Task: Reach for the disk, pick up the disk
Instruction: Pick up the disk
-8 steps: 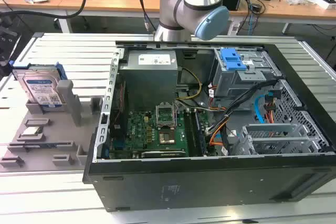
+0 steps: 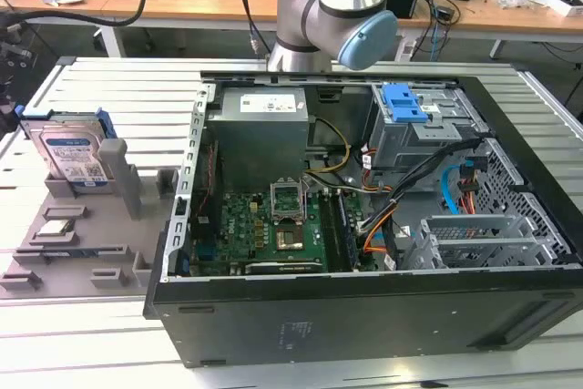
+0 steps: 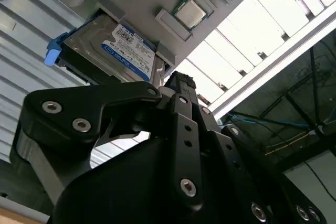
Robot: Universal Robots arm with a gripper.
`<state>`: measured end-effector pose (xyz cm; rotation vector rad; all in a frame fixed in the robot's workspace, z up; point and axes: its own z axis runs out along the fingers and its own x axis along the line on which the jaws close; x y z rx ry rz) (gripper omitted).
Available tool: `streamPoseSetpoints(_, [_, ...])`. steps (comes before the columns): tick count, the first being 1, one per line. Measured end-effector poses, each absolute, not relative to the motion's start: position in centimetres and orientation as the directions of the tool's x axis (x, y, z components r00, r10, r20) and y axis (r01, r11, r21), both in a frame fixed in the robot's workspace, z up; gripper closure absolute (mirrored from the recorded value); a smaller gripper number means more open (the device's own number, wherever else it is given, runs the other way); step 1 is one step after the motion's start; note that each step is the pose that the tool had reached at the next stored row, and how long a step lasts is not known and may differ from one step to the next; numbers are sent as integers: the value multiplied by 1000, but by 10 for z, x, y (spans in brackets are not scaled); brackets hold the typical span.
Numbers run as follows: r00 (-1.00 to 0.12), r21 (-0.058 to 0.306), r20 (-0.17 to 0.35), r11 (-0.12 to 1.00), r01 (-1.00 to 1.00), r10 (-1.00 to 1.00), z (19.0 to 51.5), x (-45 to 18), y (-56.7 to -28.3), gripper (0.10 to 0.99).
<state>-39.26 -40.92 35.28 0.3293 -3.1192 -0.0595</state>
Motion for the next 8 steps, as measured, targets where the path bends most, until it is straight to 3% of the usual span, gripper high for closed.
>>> streamPoseSetpoints(8, [-946,38,0,945,-323,-324,353,-393,-409,980])
